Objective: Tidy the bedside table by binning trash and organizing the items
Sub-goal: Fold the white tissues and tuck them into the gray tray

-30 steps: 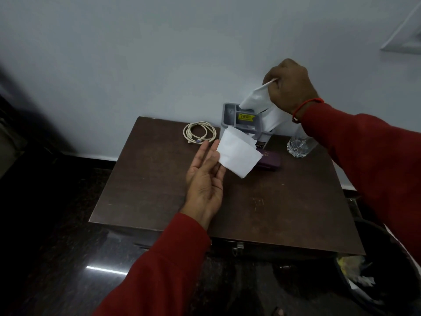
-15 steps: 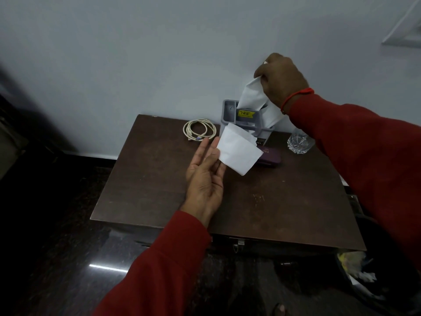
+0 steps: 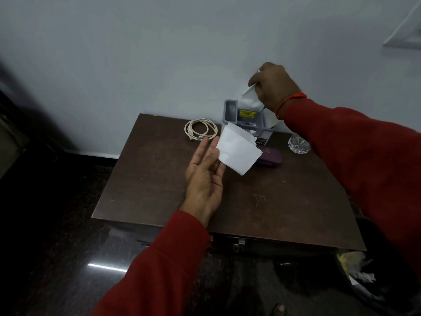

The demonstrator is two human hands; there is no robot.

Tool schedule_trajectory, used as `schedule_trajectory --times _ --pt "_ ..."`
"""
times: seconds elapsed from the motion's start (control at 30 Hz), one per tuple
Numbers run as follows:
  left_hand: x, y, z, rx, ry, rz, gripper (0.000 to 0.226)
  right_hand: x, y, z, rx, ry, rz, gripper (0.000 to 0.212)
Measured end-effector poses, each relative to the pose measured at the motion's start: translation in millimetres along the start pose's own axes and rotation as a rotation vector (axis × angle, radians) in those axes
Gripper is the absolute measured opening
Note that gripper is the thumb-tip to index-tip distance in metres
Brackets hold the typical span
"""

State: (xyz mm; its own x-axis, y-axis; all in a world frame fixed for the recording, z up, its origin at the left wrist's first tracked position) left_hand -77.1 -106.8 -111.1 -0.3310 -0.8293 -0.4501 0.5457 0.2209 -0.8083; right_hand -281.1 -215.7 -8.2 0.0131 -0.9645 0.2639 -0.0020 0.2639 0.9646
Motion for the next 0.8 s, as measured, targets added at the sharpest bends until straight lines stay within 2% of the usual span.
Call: schedule_trajectory --times 0.1,0.23,0.3,0.37,0.47,0.67,0.8 --pt "0 -1 -1 -0.009 -0.001 0.0 0.049 6 -6 -1 0.022 -0.022 -0.029 0.032" --pt "0 -1 -1 -0.007 0.006 0.002 0.049 5 -18 -3 0.069 -0.064 -0.179 0.037" --pt "0 -1 0 -0.006 0.009 0.005 0.049 -1 -14 -5 0.073 -0.095 -0.15 0.037" --pt "0 -1 0 -0.01 0.009 0.002 0.049 -6 -8 -4 0.022 -0.101 -0.05 0.033" --pt "0 -1 1 -0.014 0.007 -0.001 0.048 -9 -6 1 0.048 -0.047 0.021 0.029" --pt "0 -2 0 -0.013 0.006 -0.011 0.049 -10 -20 16 0.123 0.007 -0.21 0.032" --pt "-1 -2 -2 -0.002 0.009 -0.009 0.046 -8 -28 16 0.104 0.012 -0.212 0.025"
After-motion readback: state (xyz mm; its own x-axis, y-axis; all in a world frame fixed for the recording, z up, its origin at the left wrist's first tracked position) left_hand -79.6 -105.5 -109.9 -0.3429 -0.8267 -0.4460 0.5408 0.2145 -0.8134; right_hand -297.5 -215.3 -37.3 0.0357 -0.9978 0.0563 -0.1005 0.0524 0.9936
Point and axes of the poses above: each hand's wrist, its own x-axis towards the middle knuckle, its own y-axis out of the back of the hand, z = x × y, the point moved 2 cm from there along x, towards the middle knuckle, and after that the axes turned 4 degrees about y, right-handed, at the moved point
